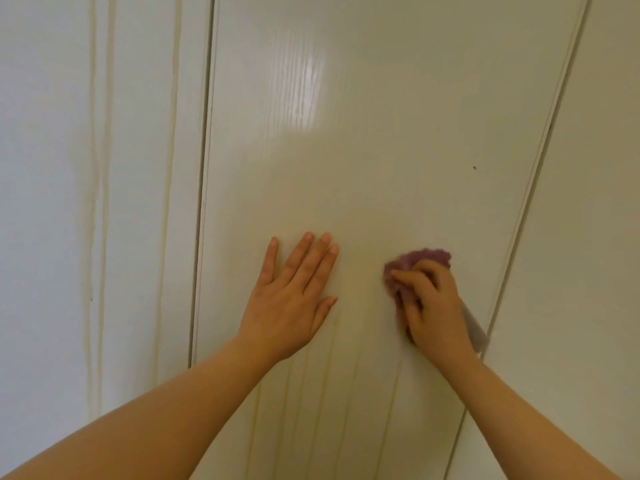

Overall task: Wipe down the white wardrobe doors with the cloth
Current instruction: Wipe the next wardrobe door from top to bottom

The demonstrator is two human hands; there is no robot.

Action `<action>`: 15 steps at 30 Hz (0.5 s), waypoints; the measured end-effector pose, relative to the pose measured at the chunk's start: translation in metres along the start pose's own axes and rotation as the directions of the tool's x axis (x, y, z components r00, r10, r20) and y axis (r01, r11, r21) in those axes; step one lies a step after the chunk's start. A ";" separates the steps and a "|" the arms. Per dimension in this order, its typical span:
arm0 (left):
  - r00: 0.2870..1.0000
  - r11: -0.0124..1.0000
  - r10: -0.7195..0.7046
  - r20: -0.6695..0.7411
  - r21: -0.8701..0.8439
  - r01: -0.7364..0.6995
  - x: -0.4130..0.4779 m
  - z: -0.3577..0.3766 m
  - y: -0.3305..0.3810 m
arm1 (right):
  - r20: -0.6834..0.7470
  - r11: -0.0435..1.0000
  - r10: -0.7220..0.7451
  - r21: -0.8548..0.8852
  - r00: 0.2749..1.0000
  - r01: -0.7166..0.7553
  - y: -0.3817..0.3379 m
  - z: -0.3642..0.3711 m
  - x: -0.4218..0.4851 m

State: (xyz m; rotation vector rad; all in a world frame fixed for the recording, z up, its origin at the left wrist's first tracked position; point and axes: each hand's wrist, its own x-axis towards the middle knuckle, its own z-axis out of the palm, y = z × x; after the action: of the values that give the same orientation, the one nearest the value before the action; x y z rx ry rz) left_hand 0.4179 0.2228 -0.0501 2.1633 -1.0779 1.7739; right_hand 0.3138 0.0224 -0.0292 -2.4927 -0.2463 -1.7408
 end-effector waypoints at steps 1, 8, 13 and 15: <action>1.000 1.000 0.002 0.016 0.001 -0.002 0.000 0.000 0.002 | 0.063 0.999 -0.033 -0.035 0.998 0.035 0.004 0.004 -0.024; 0.998 0.999 -0.007 0.056 0.047 0.004 -0.006 0.005 0.012 | 0.123 0.996 0.062 0.058 0.990 -0.069 0.015 -0.033 0.019; 0.996 0.998 -0.061 0.071 0.037 0.059 -0.006 0.007 0.019 | 0.058 0.993 0.118 0.006 0.991 -0.119 0.020 -0.024 -0.009; 0.996 0.997 -0.070 0.062 0.022 0.068 -0.007 0.006 0.021 | 0.238 0.993 0.083 0.061 0.968 -0.100 0.021 -0.013 -0.055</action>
State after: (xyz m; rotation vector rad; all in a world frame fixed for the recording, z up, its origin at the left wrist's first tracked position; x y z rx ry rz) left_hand 0.4101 0.2073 -0.0654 2.2534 -0.9899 1.7056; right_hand 0.2874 -0.0044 -0.0764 -2.6101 -0.2035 -1.3767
